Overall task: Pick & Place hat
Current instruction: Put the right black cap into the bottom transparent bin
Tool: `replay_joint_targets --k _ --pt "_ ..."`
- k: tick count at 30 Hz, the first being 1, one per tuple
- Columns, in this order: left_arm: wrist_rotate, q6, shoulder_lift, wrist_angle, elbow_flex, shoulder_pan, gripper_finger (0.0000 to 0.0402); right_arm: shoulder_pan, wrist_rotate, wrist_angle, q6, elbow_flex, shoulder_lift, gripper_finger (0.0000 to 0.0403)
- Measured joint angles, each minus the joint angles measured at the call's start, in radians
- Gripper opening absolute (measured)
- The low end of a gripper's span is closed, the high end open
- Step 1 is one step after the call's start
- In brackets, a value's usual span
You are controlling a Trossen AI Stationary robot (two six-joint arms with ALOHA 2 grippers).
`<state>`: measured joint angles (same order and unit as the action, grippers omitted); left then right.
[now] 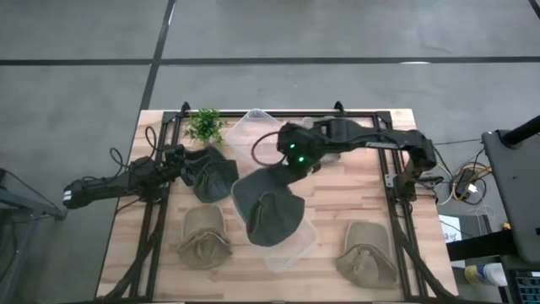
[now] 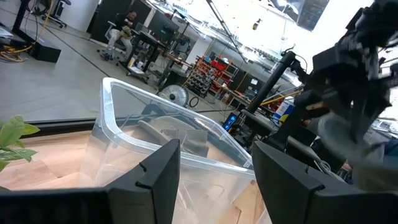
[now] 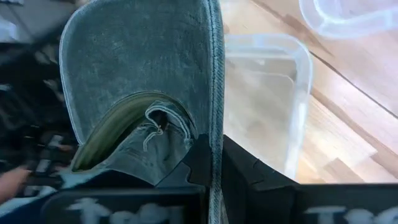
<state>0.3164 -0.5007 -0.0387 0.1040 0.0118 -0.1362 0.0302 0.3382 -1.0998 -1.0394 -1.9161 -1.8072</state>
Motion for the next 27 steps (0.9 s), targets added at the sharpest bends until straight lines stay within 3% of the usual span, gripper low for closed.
replay_joint_targets --k 6,27 --pt "0.000 0.000 0.000 0.000 0.000 0.000 0.0193 -0.015 -0.019 -0.140 0.044 -0.057 -0.081 0.0013" --pt "0.000 0.000 0.000 0.000 0.000 0.000 0.0193 -0.065 -0.020 -0.157 0.020 -0.092 -0.171 0.0013"
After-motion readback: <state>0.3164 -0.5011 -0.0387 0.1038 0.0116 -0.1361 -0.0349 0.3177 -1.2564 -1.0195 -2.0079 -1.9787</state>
